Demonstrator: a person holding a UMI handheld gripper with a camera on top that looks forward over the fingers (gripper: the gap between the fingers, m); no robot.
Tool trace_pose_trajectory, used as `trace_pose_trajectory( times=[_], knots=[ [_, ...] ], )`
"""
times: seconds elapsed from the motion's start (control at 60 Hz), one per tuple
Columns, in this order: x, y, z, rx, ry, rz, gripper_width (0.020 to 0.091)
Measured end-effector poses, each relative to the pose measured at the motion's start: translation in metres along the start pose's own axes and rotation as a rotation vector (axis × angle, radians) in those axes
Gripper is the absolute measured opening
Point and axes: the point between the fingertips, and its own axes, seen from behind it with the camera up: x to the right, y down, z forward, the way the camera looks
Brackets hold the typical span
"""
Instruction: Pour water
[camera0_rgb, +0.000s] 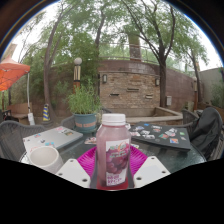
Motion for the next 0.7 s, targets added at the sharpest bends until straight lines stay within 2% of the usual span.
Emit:
trace_pose_trajectory(
  times=[0.183,0.217,0.367,0.7],
  knots=[
    [-0.006,0.015,0.007,-0.027,-0.015,-0.064,0.0438],
    [-0.009,0.011,0.008,-0.013,-0.019,-0.082,0.0436],
    [-0.006,0.017,0.006,-0.038,-0.003,-0.063,0.0512],
    [-0.003,0.018,-0.004,-0.035,-0.031,-0.02,0.055]
  ],
)
